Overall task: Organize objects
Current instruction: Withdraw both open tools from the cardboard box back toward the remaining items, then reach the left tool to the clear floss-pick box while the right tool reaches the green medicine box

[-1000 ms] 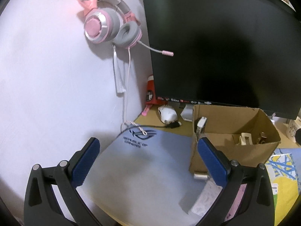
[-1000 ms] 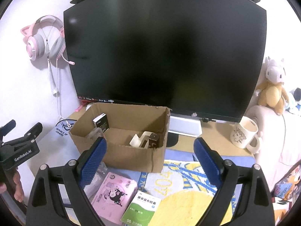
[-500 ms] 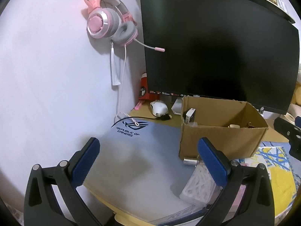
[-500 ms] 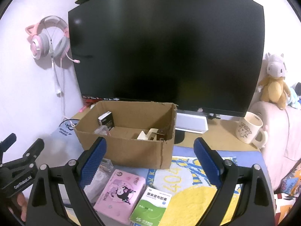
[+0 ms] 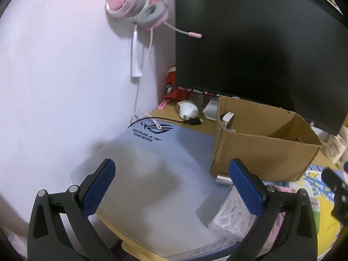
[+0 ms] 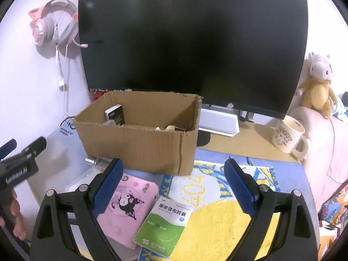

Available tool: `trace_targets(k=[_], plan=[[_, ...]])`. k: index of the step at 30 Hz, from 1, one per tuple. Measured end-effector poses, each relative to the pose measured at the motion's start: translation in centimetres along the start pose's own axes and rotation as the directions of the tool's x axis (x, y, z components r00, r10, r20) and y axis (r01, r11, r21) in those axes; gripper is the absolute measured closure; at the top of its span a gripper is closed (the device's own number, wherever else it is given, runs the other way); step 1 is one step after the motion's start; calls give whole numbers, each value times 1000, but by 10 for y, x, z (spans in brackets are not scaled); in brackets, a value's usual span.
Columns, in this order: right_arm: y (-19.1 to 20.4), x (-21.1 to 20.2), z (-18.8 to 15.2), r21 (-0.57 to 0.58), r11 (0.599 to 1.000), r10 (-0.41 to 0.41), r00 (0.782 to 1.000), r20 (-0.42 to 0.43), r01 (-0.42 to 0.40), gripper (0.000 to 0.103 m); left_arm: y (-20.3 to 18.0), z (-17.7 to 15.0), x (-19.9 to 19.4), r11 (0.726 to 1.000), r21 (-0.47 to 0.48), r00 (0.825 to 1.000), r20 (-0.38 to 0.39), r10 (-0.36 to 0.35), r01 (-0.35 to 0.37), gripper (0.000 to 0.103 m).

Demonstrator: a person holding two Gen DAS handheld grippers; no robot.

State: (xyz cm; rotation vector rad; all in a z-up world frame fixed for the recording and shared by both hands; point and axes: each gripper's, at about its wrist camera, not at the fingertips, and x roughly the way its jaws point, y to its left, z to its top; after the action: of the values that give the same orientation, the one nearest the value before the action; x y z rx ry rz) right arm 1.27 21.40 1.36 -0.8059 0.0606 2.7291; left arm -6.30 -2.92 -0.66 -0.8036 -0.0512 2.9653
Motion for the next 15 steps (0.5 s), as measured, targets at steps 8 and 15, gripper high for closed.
trace_targets(k=[8,15], plan=[[-5,15,-22,57,998,-2,997,-75,7,4,3,-10,16,999,26,998,-56,22,-21,0],[-12,25,-27,101,994,-35,990,-134,49,4,-6,-15,19,989,16,982,-121,-143,146,0]])
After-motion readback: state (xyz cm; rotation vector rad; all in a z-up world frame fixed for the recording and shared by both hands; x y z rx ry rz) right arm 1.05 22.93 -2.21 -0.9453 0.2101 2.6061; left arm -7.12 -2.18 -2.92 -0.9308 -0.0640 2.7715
